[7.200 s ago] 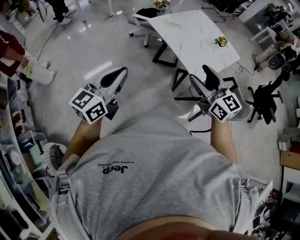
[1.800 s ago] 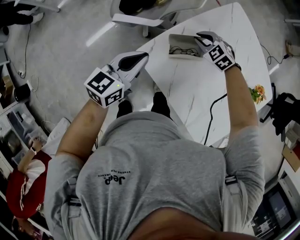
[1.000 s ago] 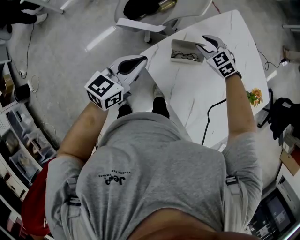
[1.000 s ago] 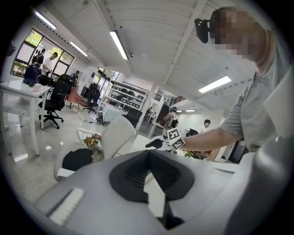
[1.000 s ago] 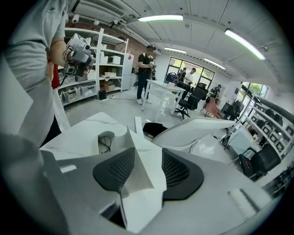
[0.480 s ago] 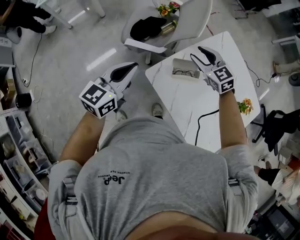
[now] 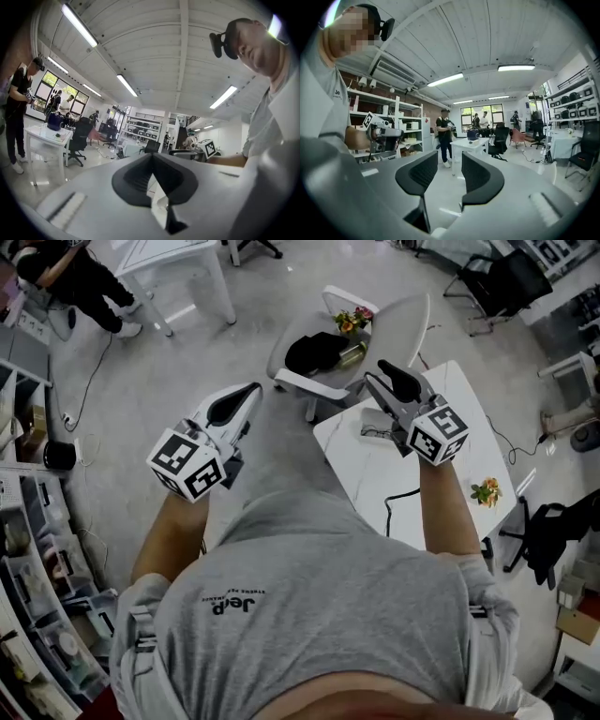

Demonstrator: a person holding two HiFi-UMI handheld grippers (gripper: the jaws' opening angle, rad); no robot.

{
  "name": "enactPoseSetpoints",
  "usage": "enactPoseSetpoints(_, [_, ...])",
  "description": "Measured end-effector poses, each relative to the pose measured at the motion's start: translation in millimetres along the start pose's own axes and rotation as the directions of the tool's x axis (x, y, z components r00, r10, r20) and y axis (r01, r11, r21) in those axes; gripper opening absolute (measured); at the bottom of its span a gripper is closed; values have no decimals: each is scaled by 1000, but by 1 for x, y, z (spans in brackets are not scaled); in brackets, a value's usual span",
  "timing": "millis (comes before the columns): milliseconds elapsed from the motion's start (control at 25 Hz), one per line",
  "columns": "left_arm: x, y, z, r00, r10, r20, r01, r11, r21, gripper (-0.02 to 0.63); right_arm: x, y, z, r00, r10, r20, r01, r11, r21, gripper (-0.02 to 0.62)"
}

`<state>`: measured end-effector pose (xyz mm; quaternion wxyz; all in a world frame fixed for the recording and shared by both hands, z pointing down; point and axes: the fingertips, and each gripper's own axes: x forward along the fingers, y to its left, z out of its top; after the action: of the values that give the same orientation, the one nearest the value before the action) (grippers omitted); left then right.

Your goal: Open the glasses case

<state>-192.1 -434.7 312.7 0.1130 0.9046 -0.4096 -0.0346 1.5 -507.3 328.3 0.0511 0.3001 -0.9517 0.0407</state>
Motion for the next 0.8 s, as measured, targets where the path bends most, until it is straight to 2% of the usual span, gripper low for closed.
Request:
enactPoseSetpoints(240, [-49, 16, 41, 995, 58, 78, -61, 998, 33, 32, 20, 49, 48, 994, 53, 93, -52, 999, -14, 81])
enactPoseSetpoints(440, [-80, 25, 60, 988, 108, 113, -113, 993, 43, 32, 32, 72, 58, 991, 87, 99, -85, 996, -20, 3])
enactPoseSetpoints(800, [-104, 30, 65, 981, 150, 126, -155, 987, 34, 32, 47, 96, 50, 988, 145, 61, -144, 989, -17, 3])
